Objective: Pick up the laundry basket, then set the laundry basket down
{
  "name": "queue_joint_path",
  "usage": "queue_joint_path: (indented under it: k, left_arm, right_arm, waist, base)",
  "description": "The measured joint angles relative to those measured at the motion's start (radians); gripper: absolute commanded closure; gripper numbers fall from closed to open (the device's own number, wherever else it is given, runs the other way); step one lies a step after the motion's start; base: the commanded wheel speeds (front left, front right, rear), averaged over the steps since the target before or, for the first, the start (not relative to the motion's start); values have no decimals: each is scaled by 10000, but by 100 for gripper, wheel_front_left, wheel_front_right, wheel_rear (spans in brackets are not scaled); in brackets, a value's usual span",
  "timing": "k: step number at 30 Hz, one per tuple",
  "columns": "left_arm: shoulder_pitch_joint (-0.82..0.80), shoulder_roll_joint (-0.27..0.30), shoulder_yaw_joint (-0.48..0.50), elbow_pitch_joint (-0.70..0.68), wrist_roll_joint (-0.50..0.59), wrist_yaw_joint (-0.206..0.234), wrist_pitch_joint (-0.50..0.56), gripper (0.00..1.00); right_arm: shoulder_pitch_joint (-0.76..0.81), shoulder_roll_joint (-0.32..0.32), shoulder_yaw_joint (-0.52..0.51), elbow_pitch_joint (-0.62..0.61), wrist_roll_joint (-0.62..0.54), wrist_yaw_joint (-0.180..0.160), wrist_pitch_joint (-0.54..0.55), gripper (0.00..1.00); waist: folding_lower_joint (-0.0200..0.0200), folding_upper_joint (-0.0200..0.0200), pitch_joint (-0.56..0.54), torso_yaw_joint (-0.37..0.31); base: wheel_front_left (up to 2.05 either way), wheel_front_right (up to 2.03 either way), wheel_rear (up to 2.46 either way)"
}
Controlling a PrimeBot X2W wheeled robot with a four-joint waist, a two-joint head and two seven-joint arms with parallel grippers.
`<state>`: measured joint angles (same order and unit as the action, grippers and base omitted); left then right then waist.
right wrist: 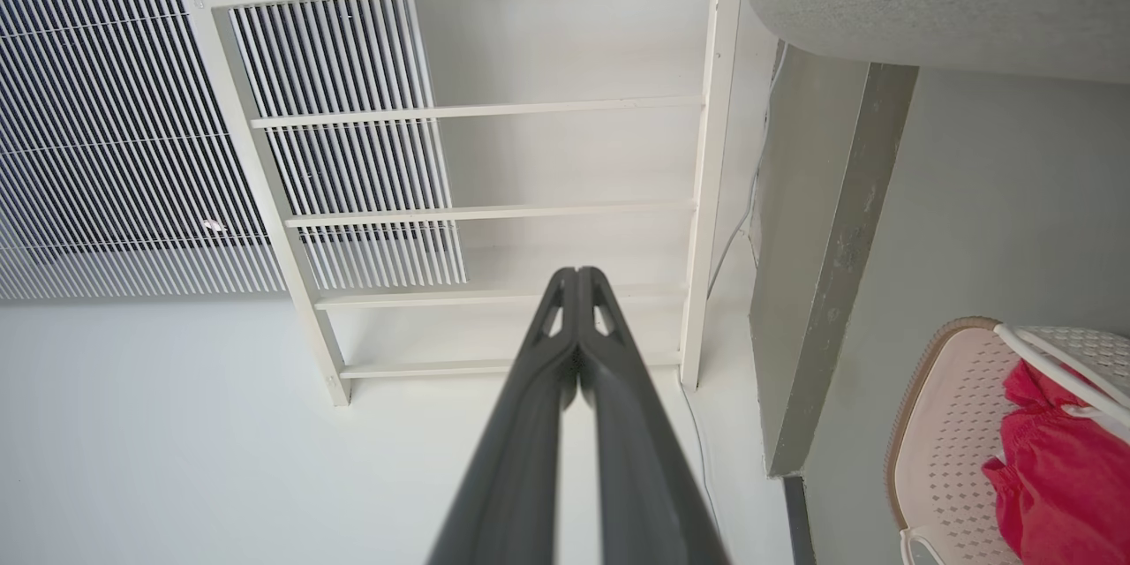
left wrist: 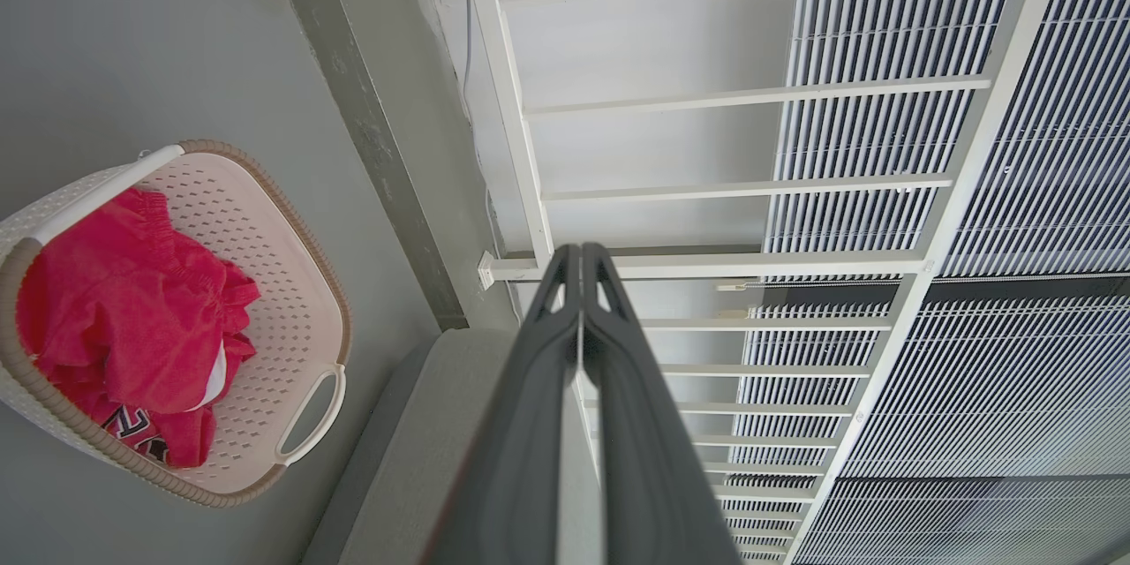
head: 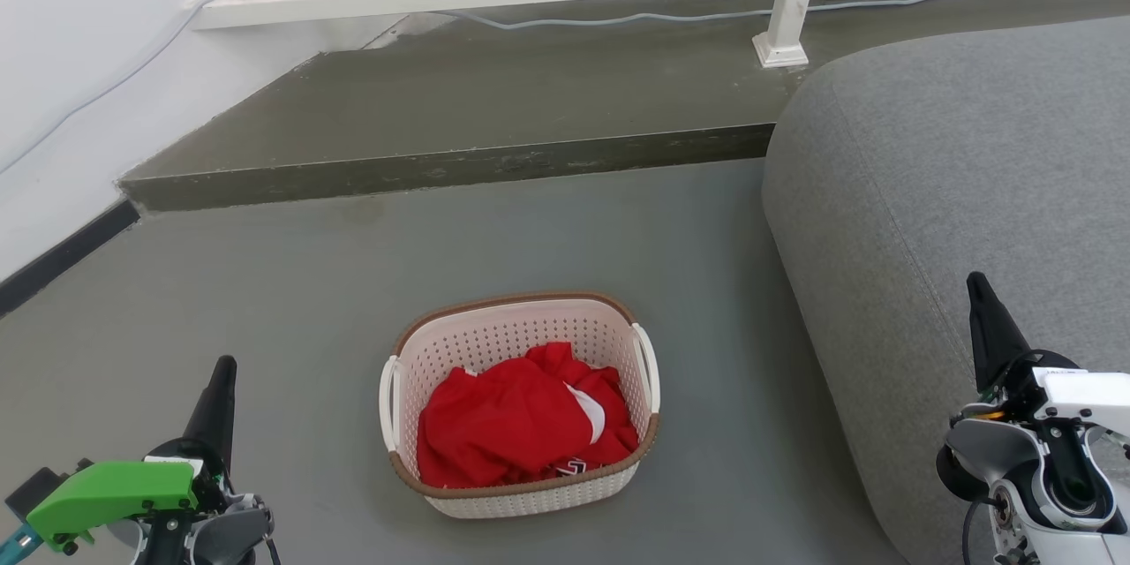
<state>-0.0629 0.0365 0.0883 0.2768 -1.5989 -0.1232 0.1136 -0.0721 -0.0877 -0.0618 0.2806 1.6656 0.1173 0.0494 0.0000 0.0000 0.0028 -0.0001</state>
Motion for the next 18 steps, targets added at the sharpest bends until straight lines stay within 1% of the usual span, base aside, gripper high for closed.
queue_joint_path:
  k: [18]
  left_arm:
    - [0, 0, 0, -2, 0, 0, 0, 100]
  right_arm:
    - [0, 6, -17, -4, -2, 0, 13, 100]
  waist:
    - [0, 0, 1, 0]
  base:
    - [0, 0, 0]
